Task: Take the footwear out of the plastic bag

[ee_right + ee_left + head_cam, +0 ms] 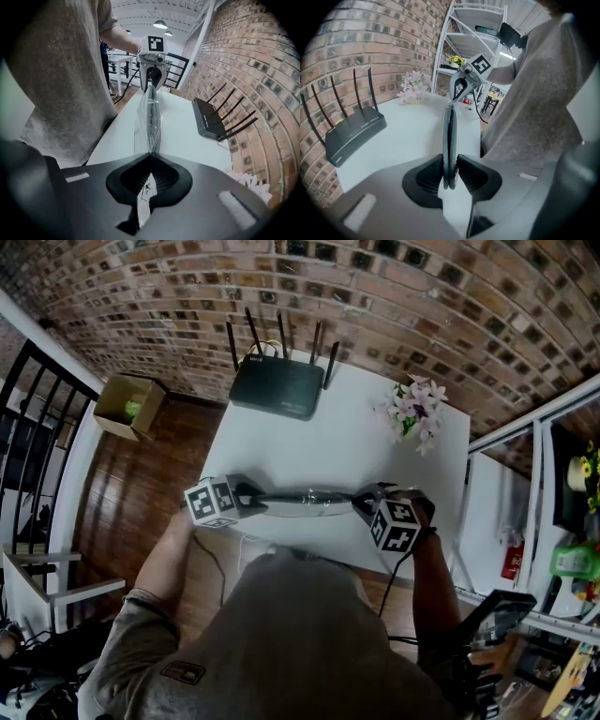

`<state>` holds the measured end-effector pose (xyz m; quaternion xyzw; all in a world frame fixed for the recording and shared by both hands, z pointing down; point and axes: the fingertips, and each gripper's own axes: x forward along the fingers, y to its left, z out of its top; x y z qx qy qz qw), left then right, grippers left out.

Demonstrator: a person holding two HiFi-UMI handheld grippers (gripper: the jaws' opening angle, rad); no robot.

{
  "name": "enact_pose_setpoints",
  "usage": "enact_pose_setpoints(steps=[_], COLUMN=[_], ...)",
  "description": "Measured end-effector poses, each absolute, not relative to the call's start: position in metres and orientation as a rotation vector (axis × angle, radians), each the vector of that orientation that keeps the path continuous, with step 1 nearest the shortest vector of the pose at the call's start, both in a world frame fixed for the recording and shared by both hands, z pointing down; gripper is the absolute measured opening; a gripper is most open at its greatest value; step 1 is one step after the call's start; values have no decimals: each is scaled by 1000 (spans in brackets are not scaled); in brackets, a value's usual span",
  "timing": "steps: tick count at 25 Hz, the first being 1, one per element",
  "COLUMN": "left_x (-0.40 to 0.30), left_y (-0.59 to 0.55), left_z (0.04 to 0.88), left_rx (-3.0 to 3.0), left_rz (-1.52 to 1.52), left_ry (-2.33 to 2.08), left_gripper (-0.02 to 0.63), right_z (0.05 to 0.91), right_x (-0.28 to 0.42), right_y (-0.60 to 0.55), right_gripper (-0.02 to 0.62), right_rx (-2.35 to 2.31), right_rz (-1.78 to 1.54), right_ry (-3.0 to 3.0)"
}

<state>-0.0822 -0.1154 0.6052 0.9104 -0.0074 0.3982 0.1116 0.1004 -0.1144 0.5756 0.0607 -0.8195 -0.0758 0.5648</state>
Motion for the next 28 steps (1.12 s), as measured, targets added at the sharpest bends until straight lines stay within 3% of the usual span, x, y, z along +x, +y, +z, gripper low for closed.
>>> enact_pose_setpoints(steps=[28], left_x=[-142], left_y=[-102], left_z=[625], left_rx=[2506], left_rz=[1036], left_ry=[-306], left_gripper=[100], right_z=[594], right_x=[157], right_y=[-135], right_gripper=[12], right_rx=[447], right_rz=[-29], right_ry=[-1865])
